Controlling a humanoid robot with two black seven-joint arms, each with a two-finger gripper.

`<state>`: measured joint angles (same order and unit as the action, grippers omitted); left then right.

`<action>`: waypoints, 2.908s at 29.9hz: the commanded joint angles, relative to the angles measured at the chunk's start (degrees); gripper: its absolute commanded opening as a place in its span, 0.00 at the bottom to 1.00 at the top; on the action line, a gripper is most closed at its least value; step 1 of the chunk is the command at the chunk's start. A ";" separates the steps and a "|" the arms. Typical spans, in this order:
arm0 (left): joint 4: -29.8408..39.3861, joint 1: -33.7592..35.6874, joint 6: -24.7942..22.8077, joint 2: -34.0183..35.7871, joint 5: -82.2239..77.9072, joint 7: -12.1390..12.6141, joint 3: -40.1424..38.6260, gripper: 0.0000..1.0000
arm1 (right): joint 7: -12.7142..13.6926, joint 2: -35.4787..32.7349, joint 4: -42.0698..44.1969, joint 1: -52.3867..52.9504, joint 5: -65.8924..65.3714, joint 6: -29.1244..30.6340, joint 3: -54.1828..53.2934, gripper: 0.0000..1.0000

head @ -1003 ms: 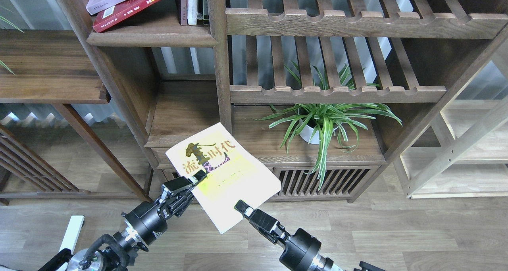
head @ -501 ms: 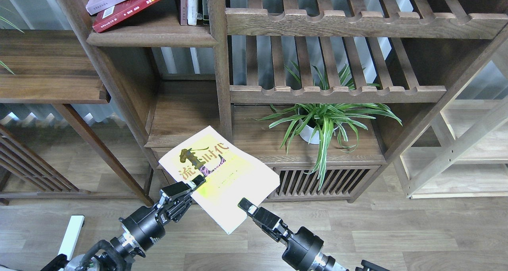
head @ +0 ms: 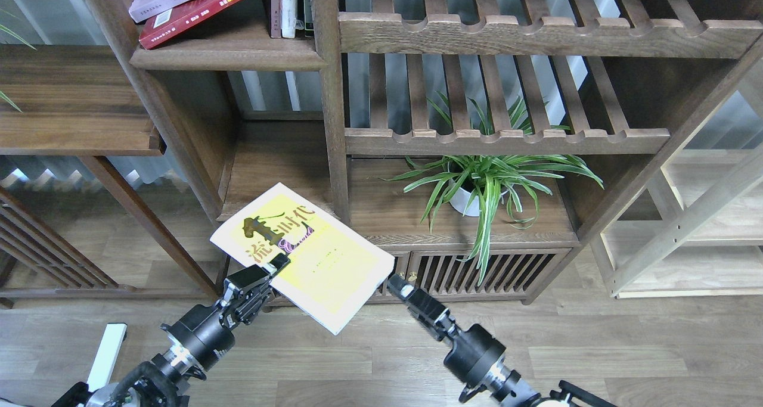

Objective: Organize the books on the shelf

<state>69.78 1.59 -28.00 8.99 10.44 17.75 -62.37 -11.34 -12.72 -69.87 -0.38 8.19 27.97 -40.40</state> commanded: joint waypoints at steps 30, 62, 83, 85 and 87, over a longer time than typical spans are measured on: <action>10.54 -5.27 0.00 -3.44 -14.98 -2.63 -11.88 0.00 | 0.26 0.51 2.89 1.34 3.77 0.03 -9.44 0.87; 31.82 -3.09 0.00 -3.01 -37.52 10.25 -48.19 0.00 | 0.00 2.70 13.27 2.93 4.21 0.03 -13.74 0.99; 29.71 12.56 0.00 8.14 -37.86 10.25 -51.80 0.00 | 0.18 4.20 13.71 3.02 4.12 0.03 -13.57 0.99; 29.45 13.96 0.00 10.07 -37.86 10.25 -51.71 0.00 | 0.18 4.20 13.53 3.19 4.12 0.03 -13.57 0.99; 28.66 15.90 0.00 11.22 -37.86 10.25 -51.45 0.00 | 0.18 4.29 13.53 3.28 4.12 0.03 -13.48 0.99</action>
<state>99.28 15.18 -28.00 18.29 -27.44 28.00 -114.23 -11.17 -8.52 -56.26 2.79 12.32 28.00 -53.95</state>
